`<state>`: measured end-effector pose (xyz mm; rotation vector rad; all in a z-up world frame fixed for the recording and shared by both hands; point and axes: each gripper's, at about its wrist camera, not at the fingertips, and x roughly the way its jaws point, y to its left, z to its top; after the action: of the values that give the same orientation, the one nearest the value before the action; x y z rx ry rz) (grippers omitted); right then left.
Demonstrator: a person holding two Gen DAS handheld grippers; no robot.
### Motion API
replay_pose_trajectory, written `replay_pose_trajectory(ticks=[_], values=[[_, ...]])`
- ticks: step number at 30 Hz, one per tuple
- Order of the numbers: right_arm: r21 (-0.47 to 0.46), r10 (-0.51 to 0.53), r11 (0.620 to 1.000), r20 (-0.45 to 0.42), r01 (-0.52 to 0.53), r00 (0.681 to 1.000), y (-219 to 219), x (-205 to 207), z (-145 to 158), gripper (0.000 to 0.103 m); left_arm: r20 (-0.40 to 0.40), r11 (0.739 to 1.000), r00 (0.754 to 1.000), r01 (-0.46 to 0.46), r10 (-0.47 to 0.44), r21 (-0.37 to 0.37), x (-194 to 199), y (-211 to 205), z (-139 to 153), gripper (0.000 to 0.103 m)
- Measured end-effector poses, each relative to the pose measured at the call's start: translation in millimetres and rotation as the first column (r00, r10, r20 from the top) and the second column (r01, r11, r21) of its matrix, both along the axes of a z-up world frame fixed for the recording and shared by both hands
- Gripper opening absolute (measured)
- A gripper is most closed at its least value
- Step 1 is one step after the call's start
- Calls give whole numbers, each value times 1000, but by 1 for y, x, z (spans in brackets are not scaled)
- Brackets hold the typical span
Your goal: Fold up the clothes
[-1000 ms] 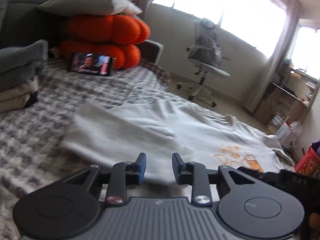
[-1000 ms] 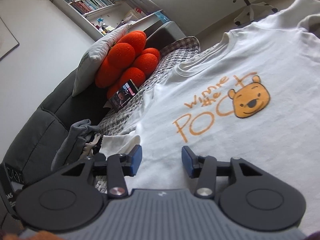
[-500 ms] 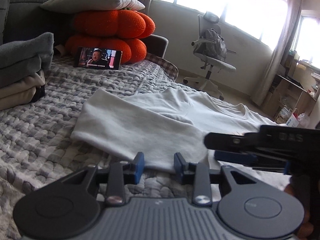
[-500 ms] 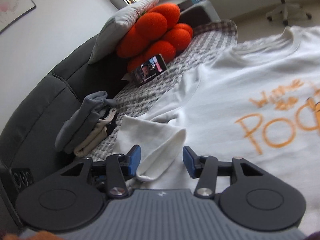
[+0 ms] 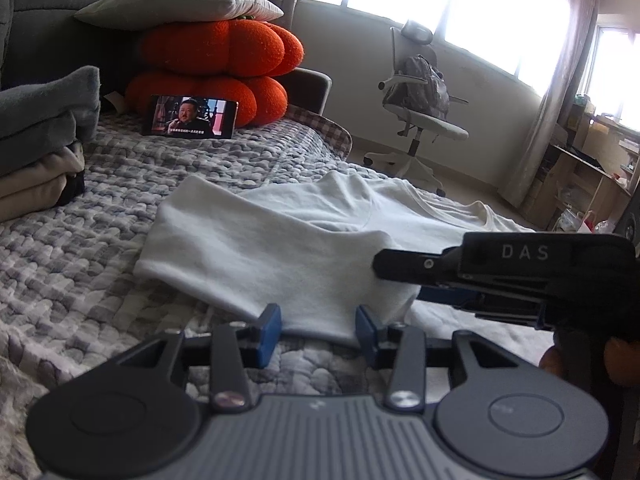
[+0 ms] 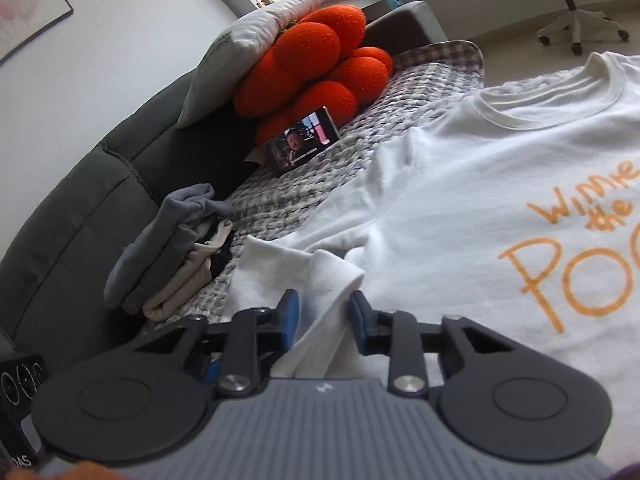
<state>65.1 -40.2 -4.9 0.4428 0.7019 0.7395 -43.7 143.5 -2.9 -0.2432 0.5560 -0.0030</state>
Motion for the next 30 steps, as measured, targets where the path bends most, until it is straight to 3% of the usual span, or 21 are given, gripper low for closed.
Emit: replay_pose_trajectory(ticks=[5, 6, 12, 15, 19, 30], values=[[37, -113, 993, 23, 112, 993, -18, 3, 6, 35, 1, 1000, 1000, 2, -2, 10, 0, -1, -1, 43], [36, -120, 992, 12, 120, 993, -19, 6, 5, 41, 2, 1000, 1000, 1, -1, 15, 0, -3, -1, 43], [26, -53, 998, -42, 55, 998, -6, 19, -3, 46, 3, 1000, 1000, 1, -1, 17, -1, -3, -1, 43], [22, -1, 1000, -20, 1, 1000, 0, 14, 0, 46, 2, 1000, 1000, 12, -12, -1, -1, 0, -1, 44], [-52, 17, 999, 37, -15, 999, 10, 3, 2, 45, 3, 1000, 1000, 21, -21, -2, -1, 1, -1, 47], [-33, 13, 999, 50, -12, 999, 5, -10, 4, 44, 1, 999, 999, 45, -45, -7, -2, 0, -1, 55]])
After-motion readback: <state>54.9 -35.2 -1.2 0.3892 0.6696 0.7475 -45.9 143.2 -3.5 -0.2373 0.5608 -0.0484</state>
